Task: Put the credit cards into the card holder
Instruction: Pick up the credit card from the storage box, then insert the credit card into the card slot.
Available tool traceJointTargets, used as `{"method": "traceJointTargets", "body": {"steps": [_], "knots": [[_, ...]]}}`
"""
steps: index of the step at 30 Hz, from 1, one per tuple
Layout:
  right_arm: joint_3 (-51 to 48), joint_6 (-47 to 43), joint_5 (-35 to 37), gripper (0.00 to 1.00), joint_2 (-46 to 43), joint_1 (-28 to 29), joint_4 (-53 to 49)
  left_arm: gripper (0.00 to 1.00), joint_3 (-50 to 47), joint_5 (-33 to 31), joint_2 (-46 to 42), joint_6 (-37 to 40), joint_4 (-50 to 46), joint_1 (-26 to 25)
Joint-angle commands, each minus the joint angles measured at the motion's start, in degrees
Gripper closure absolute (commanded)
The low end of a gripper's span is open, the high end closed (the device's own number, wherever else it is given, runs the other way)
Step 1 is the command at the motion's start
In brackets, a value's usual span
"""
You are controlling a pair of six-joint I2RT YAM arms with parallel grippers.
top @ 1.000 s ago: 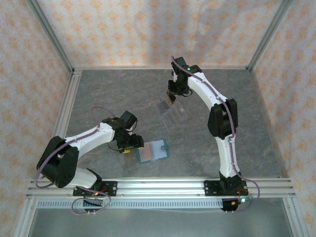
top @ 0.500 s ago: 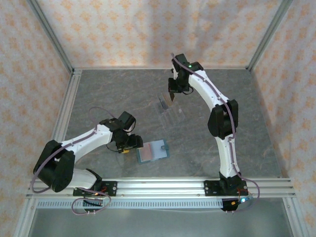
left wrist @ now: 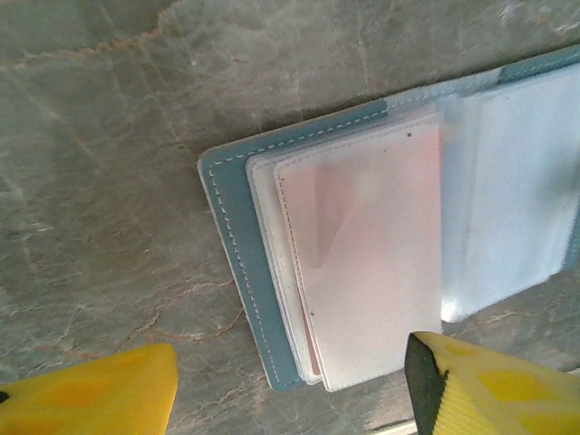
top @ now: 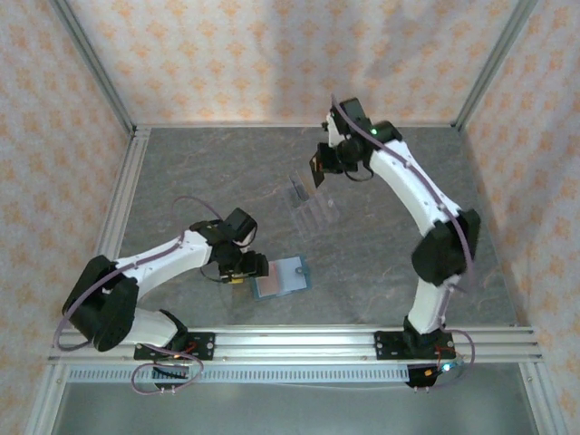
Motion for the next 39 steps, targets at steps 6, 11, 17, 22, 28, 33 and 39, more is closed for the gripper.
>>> {"method": "traceJointTargets", "body": {"steps": [6, 11, 17, 22, 28, 33, 39], "knots": [[-30.00, 8.35, -5.47, 1.00, -18.31, 7.12, 21.66, 0.37, 2.27, -3.72, 5.22, -0.08, 0.25, -1.20], [-40.88, 13.15, -5.94, 1.00, -22.21, 12.16, 30.92, 0.40, 1.44, -5.08, 7.47, 0.10, 0.76, -1.20], [-50.70, 18.19, -5.95, 1.00, -22.25, 16.81, 44.62, 0.47, 0.01, -5.69, 7.90, 0.01, 1.35, -1.16], [-57.79, 21.85, -5.62, 1.00, -19.58, 20.64, 58.59, 0.50, -0.74, -5.48, 7.71, -0.07, 1.78, -1.20], [-62.46, 24.42, -3.66, 1.00, -15.59, 22.98, 68.49, 0.51, -0.78, -5.34, 7.79, -0.17, 1.81, -1.18], [-65.97, 24.02, -0.74, 1.00, -16.26, 22.98, 71.04, 0.51, -0.77, -5.27, 7.83, 0.01, 1.65, -1.20], [-70.42, 26.80, 0.04, 1.00, -15.22, 22.98, 78.43, 0.51, -0.76, -5.19, 7.79, 0.16, 1.48, -1.13]]}}
